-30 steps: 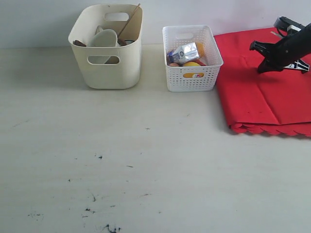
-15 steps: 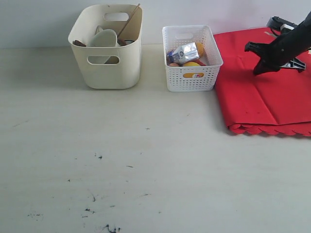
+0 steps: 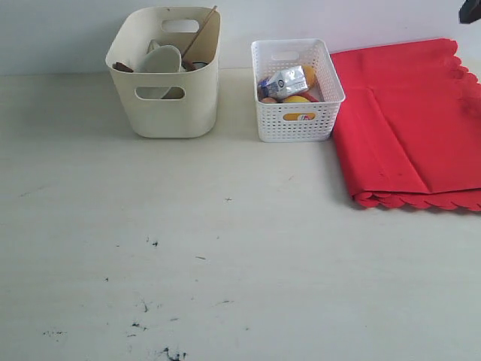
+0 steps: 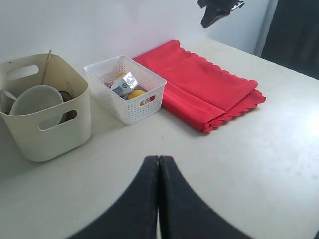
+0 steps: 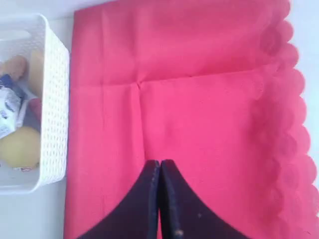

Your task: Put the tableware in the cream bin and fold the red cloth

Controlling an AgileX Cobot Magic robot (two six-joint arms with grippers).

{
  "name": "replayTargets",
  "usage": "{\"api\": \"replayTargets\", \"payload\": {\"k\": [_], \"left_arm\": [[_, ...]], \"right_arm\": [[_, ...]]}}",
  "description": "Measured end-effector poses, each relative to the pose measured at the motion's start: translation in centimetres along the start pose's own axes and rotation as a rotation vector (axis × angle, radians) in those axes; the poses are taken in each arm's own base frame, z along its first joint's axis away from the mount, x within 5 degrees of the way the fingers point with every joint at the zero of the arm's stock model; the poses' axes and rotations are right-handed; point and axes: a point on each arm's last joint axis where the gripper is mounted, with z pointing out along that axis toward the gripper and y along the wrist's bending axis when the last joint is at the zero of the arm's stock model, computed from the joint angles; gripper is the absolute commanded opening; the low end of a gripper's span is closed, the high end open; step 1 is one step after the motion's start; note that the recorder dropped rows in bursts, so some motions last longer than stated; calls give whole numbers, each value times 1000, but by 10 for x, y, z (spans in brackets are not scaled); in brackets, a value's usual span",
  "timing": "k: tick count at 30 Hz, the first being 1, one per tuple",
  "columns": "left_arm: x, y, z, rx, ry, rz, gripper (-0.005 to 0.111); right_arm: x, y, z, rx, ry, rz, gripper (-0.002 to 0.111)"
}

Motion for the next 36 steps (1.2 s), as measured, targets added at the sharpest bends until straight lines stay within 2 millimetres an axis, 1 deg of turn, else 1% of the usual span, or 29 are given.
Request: {"api": "replayTargets", "payload": {"k": [1, 2, 3, 5, 6, 8, 11, 14, 15, 16, 17, 18, 19, 20, 21, 22, 23, 24, 25, 26, 27, 31, 36], "left_arm": [[0, 0, 0, 0, 0, 0, 0], [1, 0, 1, -2, -1, 1, 0], [2, 0, 2, -2, -1, 1, 0], [3, 1, 3, -4, -4, 2, 0], [5, 1, 4, -5, -1, 1, 0], [6, 1, 6, -6, -4, 1, 0], [5, 2, 6, -9, -21, 0, 0], [7, 2, 8, -12, -32, -1, 0], [10, 2, 9, -13, -34, -1, 0], [11, 2, 9, -14, -37, -2, 0], [13, 2, 6, -16, -66, -1, 0], [14, 2, 3, -18, -96, 0, 0], [15, 2, 2, -20, -115, 1, 0], [18, 2, -1, -23, -144, 1, 0], [19, 2, -3, -24, -164, 2, 0], [22, 2, -6, -27, -197, 3, 0], [24, 2, -8, -28, -215, 4, 0], [26, 2, -11, -31, -248, 5, 0], [27, 2, -13, -31, -262, 6, 0], [30, 2, -17, -32, -290, 7, 0], [31, 2, -20, -34, -316, 8, 0], [39, 2, -23, -39, -368, 13, 0], [41, 2, -29, -42, -420, 15, 0]], "right_arm": [[1, 3, -17, 1, -24, -6, 0], [4, 4, -28, 3, -37, -8, 0], [7, 7, -47, 5, -66, -14, 0], [16, 11, -68, 5, -89, -18, 0], [22, 13, -84, 7, -112, -22, 0], [32, 17, -107, 8, -156, -27, 0], [52, 22, -138, 10, -219, -33, 0], [73, 25, -159, 11, -254, -37, 0], [88, 27, -169, 11, -264, -38, 0], [95, 28, -174, 11, -271, -39, 0], [110, 30, -186, 11, -301, -43, 0], [124, 30, -193, 12, -320, -44, 0], [132, 32, -200, 13, -351, -46, 0], [148, 33, -209, 14, -392, -50, 0], [156, 35, -214, 13, -416, -60, 0], [172, 38, -219, 8, -448, -91, 0], [180, 41, -222, 2, -467, -109, 0], [196, 45, -229, -15, -504, -138, 0], [204, 47, -232, -25, -517, -154, 0], [218, 50, -236, -42, -543, -179, 0], [231, 51, -238, -58, -555, -200, 0], [271, 50, -245, -92, -632, -234, 0], [299, 46, -243, -106, -692, -238, 0]]}}
